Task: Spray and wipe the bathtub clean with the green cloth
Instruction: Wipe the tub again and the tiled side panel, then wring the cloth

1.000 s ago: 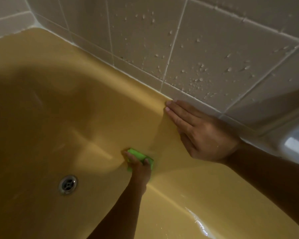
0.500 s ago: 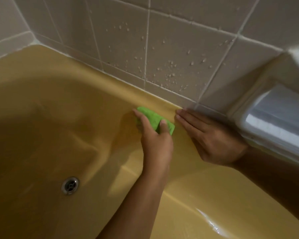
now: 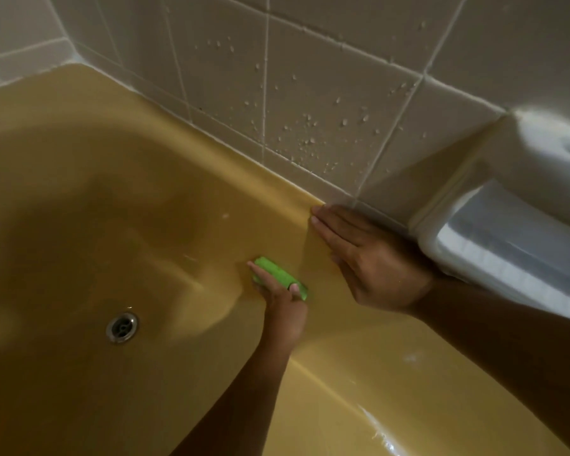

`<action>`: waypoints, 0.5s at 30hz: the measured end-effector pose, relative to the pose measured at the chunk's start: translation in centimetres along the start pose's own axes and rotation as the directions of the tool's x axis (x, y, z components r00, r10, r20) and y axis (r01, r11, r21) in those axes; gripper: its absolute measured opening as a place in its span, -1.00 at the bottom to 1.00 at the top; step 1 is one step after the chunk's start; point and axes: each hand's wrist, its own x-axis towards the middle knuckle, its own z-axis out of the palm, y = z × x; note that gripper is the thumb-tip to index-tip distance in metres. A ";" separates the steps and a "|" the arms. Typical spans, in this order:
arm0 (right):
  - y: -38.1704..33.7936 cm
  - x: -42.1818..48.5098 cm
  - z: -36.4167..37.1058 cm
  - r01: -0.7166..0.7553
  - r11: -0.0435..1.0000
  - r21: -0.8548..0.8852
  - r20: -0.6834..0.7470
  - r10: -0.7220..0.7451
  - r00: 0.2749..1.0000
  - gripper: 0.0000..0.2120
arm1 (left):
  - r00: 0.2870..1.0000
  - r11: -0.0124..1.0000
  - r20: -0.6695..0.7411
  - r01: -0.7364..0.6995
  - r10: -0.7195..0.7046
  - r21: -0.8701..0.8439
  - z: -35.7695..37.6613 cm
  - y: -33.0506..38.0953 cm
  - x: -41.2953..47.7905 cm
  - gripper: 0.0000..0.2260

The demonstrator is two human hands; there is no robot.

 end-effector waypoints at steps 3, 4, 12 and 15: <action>-0.3 0.2 0.0 -0.001 1.000 -0.030 -0.012 0.000 1.000 -0.27 | 1.000 0.999 -0.019 0.025 -0.024 0.041 0.2 -2.3 0.3 -0.16; -0.4 0.1 0.0 0.003 0.999 -0.038 -0.011 -0.003 1.000 -0.27 | 0.999 0.998 -0.024 0.026 -0.025 0.054 0.4 -3.0 0.4 -0.17; -0.2 0.1 0.3 0.023 0.994 -0.110 0.012 -0.022 1.000 -0.25 | 0.957 0.957 -0.022 0.289 -0.289 0.030 0.3 -7.2 2.7 -0.13; -0.2 0.1 0.5 0.021 0.992 -0.127 0.022 -0.019 1.000 -0.26 | 0.927 0.924 -0.012 0.374 -0.376 -0.083 0.3 -7.8 3.3 -0.13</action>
